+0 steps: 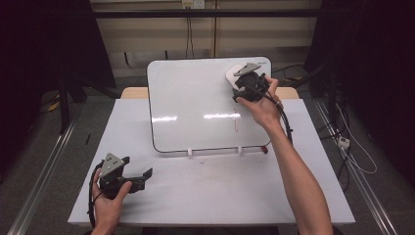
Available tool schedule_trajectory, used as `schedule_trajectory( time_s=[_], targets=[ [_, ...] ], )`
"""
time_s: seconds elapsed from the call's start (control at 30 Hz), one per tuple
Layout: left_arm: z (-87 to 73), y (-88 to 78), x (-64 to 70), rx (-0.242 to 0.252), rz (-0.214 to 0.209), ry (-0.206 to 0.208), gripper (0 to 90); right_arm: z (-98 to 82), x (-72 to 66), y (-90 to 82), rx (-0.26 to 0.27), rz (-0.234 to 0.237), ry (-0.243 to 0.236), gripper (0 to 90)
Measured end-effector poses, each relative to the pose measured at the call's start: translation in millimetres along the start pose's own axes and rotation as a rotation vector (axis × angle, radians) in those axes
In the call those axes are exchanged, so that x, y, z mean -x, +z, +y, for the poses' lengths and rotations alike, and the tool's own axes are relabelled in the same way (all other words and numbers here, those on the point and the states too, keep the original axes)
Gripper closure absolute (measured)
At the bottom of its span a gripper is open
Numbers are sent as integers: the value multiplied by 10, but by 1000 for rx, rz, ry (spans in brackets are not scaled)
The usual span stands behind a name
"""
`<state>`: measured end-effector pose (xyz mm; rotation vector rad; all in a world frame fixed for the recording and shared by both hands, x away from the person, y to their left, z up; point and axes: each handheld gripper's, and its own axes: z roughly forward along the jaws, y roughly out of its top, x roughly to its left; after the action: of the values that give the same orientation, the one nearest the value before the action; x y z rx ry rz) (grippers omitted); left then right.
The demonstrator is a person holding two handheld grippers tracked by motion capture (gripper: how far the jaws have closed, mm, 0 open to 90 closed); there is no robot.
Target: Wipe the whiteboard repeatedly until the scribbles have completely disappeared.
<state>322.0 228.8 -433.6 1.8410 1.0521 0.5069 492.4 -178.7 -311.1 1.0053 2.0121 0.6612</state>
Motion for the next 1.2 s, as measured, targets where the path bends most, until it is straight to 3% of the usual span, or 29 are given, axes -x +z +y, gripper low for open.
schedule_trajectory(
  time_s=[0.23,0.83,1.03,1.2],
  targets=[
    [0,18,6,3,0,-5,57,-224,-397,-27,12,44,-72,318],
    [3,32,23,-5,3,-1,56,-866,-1109,-149,20,70,-191,318],
    [4,38,23,-6,1,1,56,-895,-1126,-145,28,65,-204,318],
    [-1,21,6,-2,5,-5,57,-873,-959,-144,36,25,-149,318]
  ],
)
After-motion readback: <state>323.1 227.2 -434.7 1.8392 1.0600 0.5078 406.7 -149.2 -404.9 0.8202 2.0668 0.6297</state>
